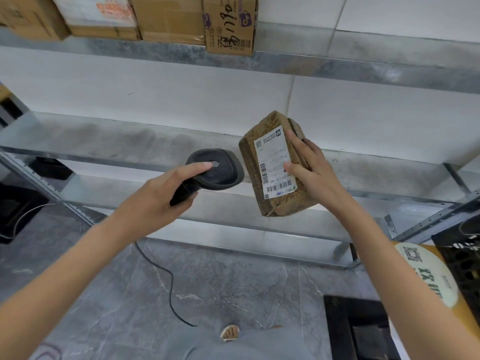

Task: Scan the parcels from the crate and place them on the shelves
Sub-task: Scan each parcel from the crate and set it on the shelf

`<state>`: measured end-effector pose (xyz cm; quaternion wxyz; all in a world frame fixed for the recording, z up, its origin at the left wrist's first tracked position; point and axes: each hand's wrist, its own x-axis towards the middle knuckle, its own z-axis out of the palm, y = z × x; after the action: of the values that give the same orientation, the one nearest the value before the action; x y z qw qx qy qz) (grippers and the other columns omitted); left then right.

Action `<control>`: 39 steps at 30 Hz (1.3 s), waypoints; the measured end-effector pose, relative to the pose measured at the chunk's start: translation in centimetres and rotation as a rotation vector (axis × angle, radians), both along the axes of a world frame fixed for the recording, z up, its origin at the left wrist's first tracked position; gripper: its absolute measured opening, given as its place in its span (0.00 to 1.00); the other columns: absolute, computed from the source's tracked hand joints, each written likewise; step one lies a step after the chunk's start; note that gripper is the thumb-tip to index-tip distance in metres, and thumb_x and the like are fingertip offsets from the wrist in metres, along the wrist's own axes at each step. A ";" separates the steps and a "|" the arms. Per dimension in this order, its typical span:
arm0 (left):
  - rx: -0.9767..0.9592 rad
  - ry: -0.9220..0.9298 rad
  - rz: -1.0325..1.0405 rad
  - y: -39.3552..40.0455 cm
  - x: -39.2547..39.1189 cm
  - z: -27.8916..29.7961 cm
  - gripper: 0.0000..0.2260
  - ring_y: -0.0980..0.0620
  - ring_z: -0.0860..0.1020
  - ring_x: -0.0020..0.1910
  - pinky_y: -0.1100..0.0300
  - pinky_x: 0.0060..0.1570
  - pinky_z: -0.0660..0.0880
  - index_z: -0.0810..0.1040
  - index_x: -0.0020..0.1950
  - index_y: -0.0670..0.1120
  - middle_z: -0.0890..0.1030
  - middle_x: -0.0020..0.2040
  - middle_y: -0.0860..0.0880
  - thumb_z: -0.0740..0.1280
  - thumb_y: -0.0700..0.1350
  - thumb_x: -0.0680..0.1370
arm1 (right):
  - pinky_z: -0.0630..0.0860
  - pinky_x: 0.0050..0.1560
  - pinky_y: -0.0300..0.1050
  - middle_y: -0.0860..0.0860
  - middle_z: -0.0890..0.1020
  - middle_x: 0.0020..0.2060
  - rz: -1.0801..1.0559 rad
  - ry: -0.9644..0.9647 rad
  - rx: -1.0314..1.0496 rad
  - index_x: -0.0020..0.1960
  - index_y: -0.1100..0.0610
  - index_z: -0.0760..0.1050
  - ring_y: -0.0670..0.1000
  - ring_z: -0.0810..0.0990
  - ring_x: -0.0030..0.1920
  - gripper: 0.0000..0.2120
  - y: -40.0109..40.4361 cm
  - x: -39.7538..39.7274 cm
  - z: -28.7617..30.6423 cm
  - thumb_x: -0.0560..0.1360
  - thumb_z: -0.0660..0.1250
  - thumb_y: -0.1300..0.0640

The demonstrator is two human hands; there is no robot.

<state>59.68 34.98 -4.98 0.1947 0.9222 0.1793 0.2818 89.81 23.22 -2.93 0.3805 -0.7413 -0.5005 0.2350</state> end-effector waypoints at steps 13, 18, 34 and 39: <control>0.169 0.154 -0.193 2.3 0.8 1.4 0.41 0.54 0.72 0.38 0.59 0.34 0.75 0.57 0.77 0.60 0.81 0.50 0.42 0.72 0.30 0.75 | 0.57 0.77 0.62 0.44 0.55 0.79 0.091 -0.043 -0.025 0.68 0.17 0.53 0.56 0.57 0.78 0.30 0.4 -1.8 1.7 0.72 0.60 0.40; 0.161 0.134 -0.189 2.8 0.6 1.5 0.39 0.52 0.75 0.35 0.58 0.36 0.76 0.58 0.76 0.61 0.81 0.50 0.42 0.71 0.31 0.76 | 0.55 0.77 0.62 0.44 0.54 0.80 0.084 -0.061 -0.026 0.69 0.18 0.53 0.57 0.57 0.78 0.30 0.7 -2.3 1.7 0.72 0.59 0.39; 0.120 0.110 -0.209 3.8 0.7 0.7 0.41 0.61 0.67 0.39 0.77 0.44 0.68 0.58 0.76 0.59 0.80 0.50 0.46 0.72 0.29 0.74 | 0.59 0.76 0.64 0.44 0.55 0.80 0.048 -0.048 -0.018 0.70 0.20 0.53 0.58 0.59 0.77 0.31 1.9 -2.1 1.3 0.72 0.59 0.40; 0.109 0.073 -0.221 4.1 1.8 0.7 0.35 0.57 0.74 0.41 0.63 0.44 0.75 0.58 0.76 0.59 0.81 0.52 0.45 0.68 0.34 0.77 | 0.59 0.76 0.64 0.44 0.54 0.80 0.020 -0.028 0.016 0.72 0.22 0.53 0.57 0.58 0.78 0.31 1.7 -1.6 1.0 0.73 0.58 0.40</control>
<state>61.43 39.04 -4.31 0.1678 0.9552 0.0678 0.2341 88.24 24.95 -1.98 0.3770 -0.7365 -0.5149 0.2244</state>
